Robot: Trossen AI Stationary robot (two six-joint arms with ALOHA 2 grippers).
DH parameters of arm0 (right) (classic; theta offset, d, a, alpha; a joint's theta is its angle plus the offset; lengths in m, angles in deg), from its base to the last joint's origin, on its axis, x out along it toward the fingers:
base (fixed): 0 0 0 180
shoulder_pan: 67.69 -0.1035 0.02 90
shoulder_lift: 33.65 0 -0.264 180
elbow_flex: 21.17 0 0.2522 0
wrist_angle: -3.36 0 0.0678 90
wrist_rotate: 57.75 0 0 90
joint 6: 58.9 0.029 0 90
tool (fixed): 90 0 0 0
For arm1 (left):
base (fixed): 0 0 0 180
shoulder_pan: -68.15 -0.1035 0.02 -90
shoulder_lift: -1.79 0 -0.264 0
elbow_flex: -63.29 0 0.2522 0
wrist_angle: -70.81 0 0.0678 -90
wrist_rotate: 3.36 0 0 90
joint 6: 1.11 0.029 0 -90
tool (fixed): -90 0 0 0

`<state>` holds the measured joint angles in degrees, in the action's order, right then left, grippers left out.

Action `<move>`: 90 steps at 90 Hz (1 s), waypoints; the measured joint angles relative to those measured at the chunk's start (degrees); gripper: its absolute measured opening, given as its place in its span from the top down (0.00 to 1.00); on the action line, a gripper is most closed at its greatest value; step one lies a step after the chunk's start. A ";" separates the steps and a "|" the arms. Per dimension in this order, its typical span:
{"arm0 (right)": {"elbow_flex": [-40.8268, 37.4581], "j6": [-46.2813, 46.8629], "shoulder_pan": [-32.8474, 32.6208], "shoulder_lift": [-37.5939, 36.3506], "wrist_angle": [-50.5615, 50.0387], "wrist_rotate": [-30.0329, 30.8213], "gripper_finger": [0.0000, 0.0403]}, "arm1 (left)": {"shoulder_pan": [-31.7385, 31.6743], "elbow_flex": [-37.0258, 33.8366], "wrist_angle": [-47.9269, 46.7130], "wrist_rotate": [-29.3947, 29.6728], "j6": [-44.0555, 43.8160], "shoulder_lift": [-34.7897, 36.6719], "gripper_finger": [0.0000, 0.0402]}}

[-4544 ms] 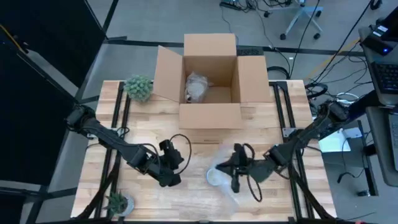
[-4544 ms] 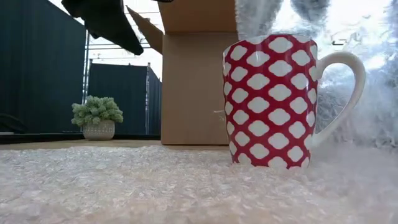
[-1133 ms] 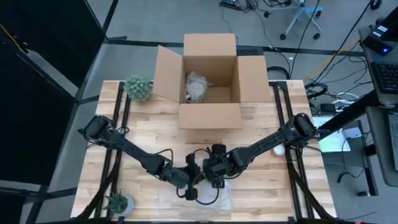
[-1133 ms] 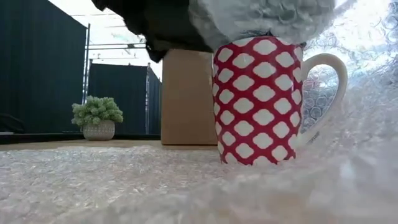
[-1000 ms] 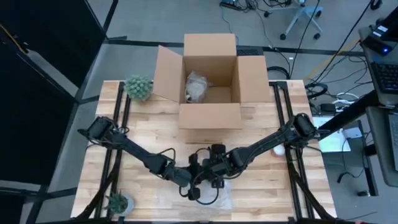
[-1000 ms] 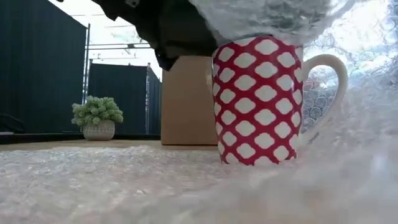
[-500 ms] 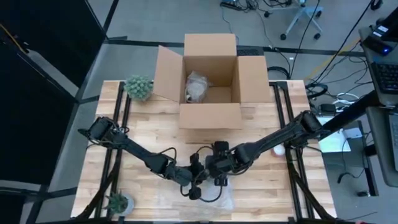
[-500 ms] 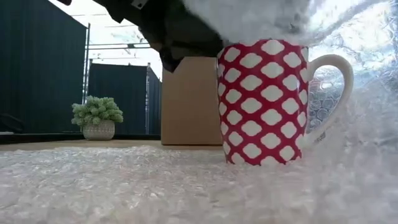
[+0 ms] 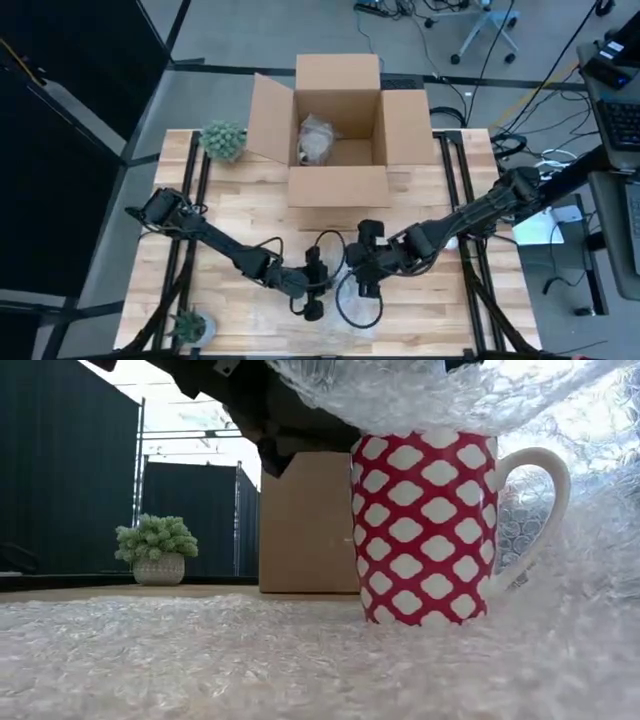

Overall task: Wrap mug
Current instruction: Wrap the red mug with the bubble wrap

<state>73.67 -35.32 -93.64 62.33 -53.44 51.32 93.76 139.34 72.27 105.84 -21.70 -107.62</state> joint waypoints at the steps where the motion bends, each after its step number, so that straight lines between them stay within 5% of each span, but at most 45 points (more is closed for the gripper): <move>1: -0.01 -0.35 -0.02 0.25 0.51 0.00 0.41 | 0.00 0.00 0.00 0.00 -0.01 0.00 1.00; 52: 0.28 2.73 0.85 15.49 1.96 0.48 0.41 | -0.04 -0.07 0.13 -0.10 0.01 0.00 1.00; 90: -0.15 2.48 0.61 3.16 -2.87 -1.17 0.41 | -0.04 -0.07 0.15 -0.51 0.10 -0.02 1.00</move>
<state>73.52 -32.84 -93.04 65.49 -56.30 50.14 93.71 139.27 72.43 105.32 -21.60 -107.64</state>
